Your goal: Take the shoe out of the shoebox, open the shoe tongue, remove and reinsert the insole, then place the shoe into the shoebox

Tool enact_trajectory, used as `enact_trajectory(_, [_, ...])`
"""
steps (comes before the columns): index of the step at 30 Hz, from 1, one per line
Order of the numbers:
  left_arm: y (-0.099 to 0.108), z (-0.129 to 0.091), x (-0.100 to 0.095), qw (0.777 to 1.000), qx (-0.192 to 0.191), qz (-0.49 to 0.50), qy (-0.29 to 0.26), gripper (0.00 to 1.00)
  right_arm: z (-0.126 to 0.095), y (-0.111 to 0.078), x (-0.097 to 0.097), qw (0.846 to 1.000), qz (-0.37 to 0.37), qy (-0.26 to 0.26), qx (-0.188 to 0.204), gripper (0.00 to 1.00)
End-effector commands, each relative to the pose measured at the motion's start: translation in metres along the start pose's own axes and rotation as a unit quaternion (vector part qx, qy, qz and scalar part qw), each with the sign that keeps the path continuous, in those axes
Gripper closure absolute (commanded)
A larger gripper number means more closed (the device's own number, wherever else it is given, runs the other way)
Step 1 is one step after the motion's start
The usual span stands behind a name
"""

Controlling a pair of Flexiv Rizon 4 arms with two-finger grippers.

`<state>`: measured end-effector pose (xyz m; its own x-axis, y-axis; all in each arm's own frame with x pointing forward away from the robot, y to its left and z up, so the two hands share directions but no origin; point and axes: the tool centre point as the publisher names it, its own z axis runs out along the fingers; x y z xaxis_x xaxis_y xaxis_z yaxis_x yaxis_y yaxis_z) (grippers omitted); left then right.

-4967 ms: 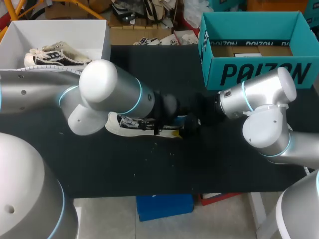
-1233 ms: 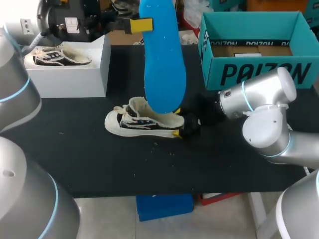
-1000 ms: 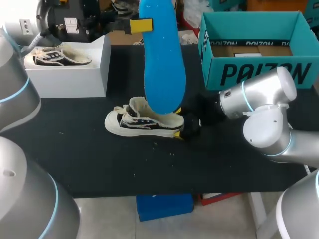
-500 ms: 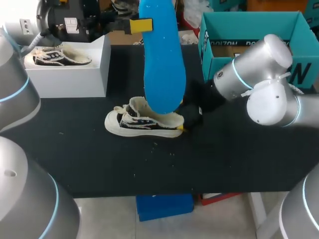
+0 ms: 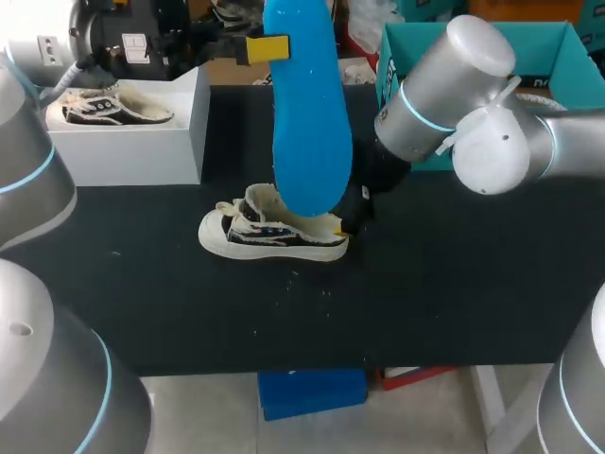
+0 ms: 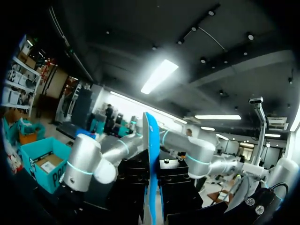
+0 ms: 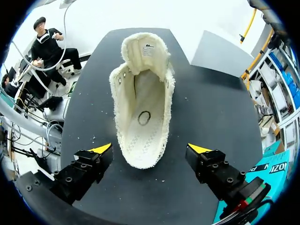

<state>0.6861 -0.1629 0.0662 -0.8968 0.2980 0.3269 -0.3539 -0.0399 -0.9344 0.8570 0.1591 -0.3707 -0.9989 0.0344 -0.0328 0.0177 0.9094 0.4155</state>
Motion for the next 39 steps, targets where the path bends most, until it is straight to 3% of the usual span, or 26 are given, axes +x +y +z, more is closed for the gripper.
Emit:
enact_trajectory(1, [0.001,0.000,0.000,1.000,0.000,0.000,-0.001,1.00,0.002,0.009,-0.007,0.991,-0.005,0.013,0.132,0.00])
enact_trajectory(15, [0.001,0.000,0.000,1.000,0.000,0.000,-0.001,1.00,0.004,0.019,-0.007,0.983,-0.007,0.025,0.181,0.00])
enact_trajectory(39, [0.001,0.000,0.000,1.000,0.000,0.000,-0.001,1.00,0.009,0.024,0.005,0.981,0.008,0.007,0.196,0.00])
